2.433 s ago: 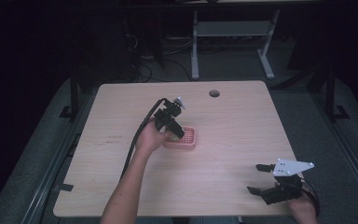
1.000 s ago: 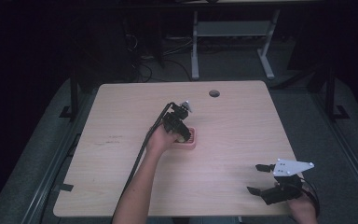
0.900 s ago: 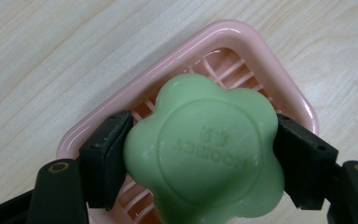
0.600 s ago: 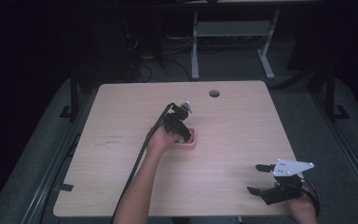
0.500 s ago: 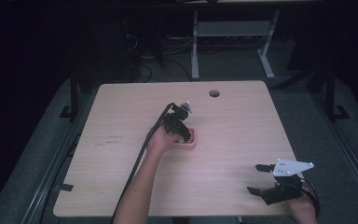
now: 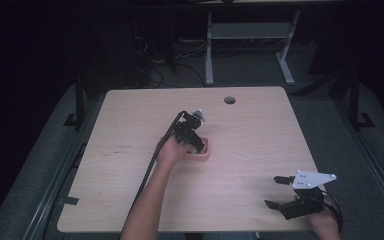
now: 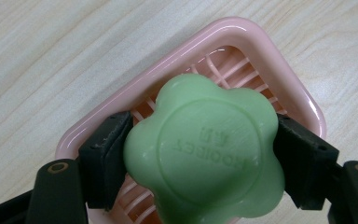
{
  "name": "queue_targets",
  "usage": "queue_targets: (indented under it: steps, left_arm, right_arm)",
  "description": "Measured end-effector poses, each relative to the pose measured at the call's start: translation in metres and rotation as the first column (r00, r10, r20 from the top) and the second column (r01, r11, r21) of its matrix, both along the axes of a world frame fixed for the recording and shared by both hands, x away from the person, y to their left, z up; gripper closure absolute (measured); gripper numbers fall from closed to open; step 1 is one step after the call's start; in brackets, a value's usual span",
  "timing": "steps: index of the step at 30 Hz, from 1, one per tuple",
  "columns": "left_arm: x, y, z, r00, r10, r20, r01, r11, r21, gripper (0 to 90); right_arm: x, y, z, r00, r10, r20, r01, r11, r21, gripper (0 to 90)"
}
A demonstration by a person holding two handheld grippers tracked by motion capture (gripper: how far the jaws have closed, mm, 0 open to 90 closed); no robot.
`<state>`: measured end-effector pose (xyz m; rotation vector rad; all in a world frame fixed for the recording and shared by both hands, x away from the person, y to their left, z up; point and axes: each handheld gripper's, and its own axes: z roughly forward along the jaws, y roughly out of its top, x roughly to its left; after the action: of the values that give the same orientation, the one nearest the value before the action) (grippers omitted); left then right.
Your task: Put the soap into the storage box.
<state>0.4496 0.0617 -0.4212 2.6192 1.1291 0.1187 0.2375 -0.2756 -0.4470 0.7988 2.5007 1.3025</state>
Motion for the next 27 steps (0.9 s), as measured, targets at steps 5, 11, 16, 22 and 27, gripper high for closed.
queue_targets:
  steps: [5,11,16,22,27]
  left_arm:
    - [-0.001,0.003,0.003,1.0,-0.002,0.01,0.002,1.0,-0.002,25.8]
    - [-0.003,0.006,0.01,0.9994,0.011,0.034,-0.01,0.9994,-0.032,23.2]
    - [-0.006,0.008,0.013,0.9992,0.003,0.04,-0.002,0.9993,-0.037,22.4]
    - [-0.009,0.009,0.014,0.9991,-0.012,0.04,0.014,0.999,-0.041,22.0]
    - [-0.01,0.011,0.016,0.9989,-0.005,0.046,0.007,0.9989,-0.046,21.3]
  right_arm:
    - [0.0,0.0,0.0,1.0,0.003,0.003,-0.003,1.0,-0.003,13.8]
    - [0.0,0.001,0.0,1.0,0.003,-0.001,-0.003,1.0,-0.004,13.8]
    - [0.0,0.001,0.0,1.0,0.006,0.003,-0.006,1.0,-0.005,13.8]
    - [0.0,0.002,-0.001,1.0,0.005,-0.001,-0.005,1.0,-0.006,13.8]
    - [0.001,0.002,-0.001,1.0,0.009,0.001,-0.009,0.9999,-0.009,13.8]
